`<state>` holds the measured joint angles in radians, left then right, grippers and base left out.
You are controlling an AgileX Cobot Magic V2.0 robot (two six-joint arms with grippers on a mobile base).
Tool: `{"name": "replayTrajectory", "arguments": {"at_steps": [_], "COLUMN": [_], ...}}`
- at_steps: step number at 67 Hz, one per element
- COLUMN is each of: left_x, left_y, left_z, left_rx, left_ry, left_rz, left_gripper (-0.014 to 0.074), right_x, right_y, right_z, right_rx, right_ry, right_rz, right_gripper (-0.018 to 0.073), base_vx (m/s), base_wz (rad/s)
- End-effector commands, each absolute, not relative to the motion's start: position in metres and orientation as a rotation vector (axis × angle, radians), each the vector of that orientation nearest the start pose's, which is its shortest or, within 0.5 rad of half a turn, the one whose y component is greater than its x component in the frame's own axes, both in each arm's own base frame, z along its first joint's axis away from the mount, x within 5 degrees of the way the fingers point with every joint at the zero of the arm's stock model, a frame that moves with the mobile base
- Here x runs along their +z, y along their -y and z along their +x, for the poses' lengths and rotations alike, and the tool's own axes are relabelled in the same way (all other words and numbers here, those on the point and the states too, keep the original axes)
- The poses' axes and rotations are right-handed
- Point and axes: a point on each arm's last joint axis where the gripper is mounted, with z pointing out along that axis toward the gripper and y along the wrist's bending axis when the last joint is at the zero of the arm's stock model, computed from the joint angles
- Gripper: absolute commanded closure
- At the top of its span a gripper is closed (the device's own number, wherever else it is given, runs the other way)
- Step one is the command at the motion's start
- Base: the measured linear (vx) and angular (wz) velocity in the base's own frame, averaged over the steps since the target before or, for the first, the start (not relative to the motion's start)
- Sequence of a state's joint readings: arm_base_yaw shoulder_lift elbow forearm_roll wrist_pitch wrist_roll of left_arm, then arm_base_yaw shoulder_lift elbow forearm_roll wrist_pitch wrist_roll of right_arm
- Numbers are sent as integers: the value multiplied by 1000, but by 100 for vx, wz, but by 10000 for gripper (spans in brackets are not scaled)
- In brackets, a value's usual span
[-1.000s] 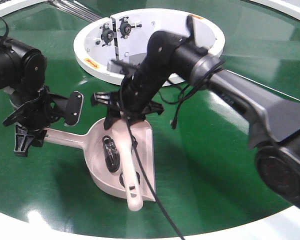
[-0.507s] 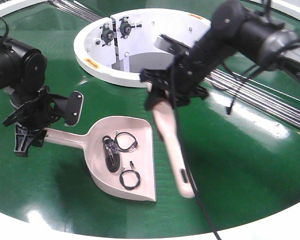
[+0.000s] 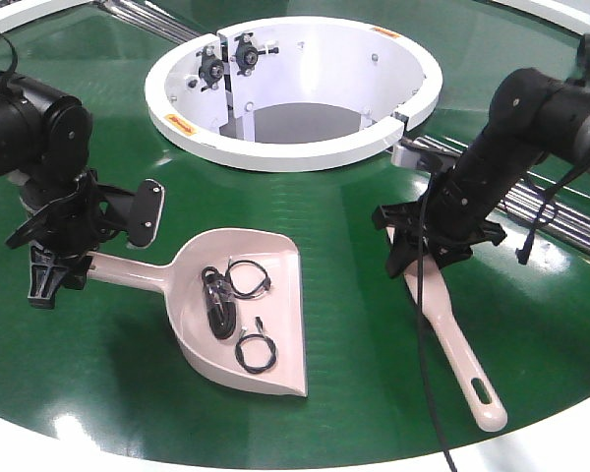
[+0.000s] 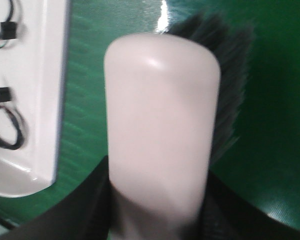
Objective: Clean and inspect green conveyor with broom and dustpan
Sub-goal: 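Carry the brush back with the right gripper and lower it onto the belt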
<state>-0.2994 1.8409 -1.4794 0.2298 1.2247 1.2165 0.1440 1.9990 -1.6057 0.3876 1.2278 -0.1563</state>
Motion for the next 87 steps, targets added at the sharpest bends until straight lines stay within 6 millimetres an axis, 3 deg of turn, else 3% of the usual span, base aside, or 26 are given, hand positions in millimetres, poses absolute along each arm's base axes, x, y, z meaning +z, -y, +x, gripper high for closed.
{"name": "replayTrajectory", "arguments": {"at_steps": [1,18,47,61,79,87], "left_x": [270,270,270,270,270,270], "left_y": [93,93,93,93,93,93], "left_z": [349,349,349,349,349,349], "left_rx": [-357,-359,-359,-359,-359,-359], "left_ry": [2186,2186,2186,2186,2186,2186], "left_rz": [-2229,-2230,-2230,-2230,-2230,-2230], "left_gripper": [603,603,603,603,603,603], "right_x": [236,207,198,197,197,197], "right_y": [-86,-80,-75,-72,-71,-70], "right_z": [391,402,407,406,407,407], "right_rx": [632,716,632,587,575,551], "right_ry": [-3045,-3085,-3075,-3090,-3086,-3091], "right_rz": [-285,-218,-287,-308,-310,-319], "right_gripper": [560,560,535,391,102,44], "base_vx": [0,0,0,0,0,0], "base_wz": [0,0,0,0,0,0]}}
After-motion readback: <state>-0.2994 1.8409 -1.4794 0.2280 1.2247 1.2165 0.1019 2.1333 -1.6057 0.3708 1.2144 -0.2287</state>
